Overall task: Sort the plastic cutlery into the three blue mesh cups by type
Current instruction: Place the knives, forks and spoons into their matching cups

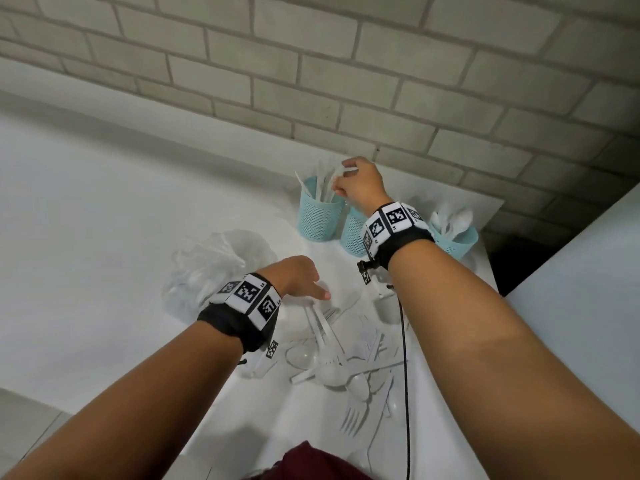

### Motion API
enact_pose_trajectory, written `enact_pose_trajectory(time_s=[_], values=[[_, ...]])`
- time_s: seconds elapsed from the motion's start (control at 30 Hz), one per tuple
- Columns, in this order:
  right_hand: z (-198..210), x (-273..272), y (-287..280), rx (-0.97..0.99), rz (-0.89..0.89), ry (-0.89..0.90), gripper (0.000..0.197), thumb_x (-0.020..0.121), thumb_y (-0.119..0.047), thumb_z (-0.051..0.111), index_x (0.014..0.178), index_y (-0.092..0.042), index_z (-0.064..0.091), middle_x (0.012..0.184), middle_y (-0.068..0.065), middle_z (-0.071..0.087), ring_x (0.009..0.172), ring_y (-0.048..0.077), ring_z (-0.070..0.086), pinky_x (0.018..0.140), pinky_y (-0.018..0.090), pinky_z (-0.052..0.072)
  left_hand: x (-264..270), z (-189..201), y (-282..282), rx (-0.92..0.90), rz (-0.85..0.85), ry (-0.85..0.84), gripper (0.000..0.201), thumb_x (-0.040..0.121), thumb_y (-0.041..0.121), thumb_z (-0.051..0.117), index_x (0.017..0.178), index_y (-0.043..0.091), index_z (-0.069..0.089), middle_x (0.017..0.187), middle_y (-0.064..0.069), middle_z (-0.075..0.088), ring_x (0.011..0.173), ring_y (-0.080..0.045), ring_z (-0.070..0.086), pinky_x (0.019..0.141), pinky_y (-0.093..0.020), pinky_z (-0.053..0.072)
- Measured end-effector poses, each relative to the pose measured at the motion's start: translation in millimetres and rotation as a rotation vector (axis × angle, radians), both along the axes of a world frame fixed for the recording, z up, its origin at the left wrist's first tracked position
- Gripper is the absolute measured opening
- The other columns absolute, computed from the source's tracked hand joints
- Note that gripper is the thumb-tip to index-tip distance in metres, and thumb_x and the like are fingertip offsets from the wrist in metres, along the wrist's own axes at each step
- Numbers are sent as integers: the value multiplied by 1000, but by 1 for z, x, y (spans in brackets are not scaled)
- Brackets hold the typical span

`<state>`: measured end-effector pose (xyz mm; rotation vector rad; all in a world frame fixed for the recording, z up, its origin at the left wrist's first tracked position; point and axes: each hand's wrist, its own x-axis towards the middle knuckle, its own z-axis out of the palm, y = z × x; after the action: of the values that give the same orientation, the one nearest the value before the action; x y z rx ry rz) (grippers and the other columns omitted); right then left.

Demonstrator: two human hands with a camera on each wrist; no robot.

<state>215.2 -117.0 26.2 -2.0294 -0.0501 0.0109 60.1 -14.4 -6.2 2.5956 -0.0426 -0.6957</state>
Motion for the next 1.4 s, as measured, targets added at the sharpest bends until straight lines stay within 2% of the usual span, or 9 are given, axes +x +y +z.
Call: enact_pose_trajectory(time_s=[0.1,0.23,0.4,0.53,0.7,0.9,1.0,1.2,1.4], values=[[19,-15,-11,17,16,-57,40,82,8,57,119,-5,52,96,11,57,74,21,60,68,27,54,-7,-5,0,22,-12,62,80,81,46,67,143,11,31,146,-7,37,130,-24,41,101,-33,36],[52,-50,-37,-114,306,125,6,87,-9,64,88,-13,61,77,1,67,54,4,61,46,13,46,-21,-11,-7,224,-83,64,106,68,60,70,146,14,15,146,-14,28,131,-32,36,104,-46,38],[52,-79,-66,-631,570,629,17,85,-23,66,96,-11,64,83,4,74,69,10,71,49,16,51,-58,-16,-37,285,-267,-17,127,53,75,68,147,20,2,144,-19,16,132,-40,22,103,-55,36],[18,-91,-92,-809,375,974,44,73,-36,77,96,-1,63,85,12,74,83,22,70,71,32,57,-90,-17,-62,291,-455,128,141,52,82,62,138,26,-35,142,-15,-43,134,-51,-26,105,-73,6],[-5,-128,-113,-1145,267,801,60,67,-62,72,88,-7,60,84,2,68,82,21,62,80,31,49,-116,-34,-84,351,-638,134,140,56,77,65,132,29,-41,128,-8,-56,120,-46,-47,94,-77,-13],[-20,-160,-120,-990,209,713,61,69,-59,73,98,-6,63,91,7,63,86,23,57,91,34,48,-113,-53,-79,406,-611,45,144,54,75,68,134,24,-41,135,-17,-51,120,-45,-47,95,-73,-18],[-21,-157,-112,-960,222,769,53,73,-55,72,91,-6,63,81,7,62,74,24,57,82,32,49,-105,-51,-74,388,-531,-28,142,57,76,65,134,21,-40,139,-20,-47,124,-45,-43,98,-72,-17],[-34,-155,-96,-951,215,637,54,76,-48,72,106,-4,66,98,11,67,90,27,63,86,34,51,-86,-44,-68,424,-180,-66,133,65,74,62,142,16,-30,149,-27,-28,139,-50,-13,109,-68,7],[-33,-154,-85,-836,213,612,42,90,-24,60,123,0,56,118,15,58,93,30,57,98,37,45,-65,-52,-56,311,34,-77,128,61,69,69,147,12,-6,142,-21,23,130,-36,29,100,-50,40]])
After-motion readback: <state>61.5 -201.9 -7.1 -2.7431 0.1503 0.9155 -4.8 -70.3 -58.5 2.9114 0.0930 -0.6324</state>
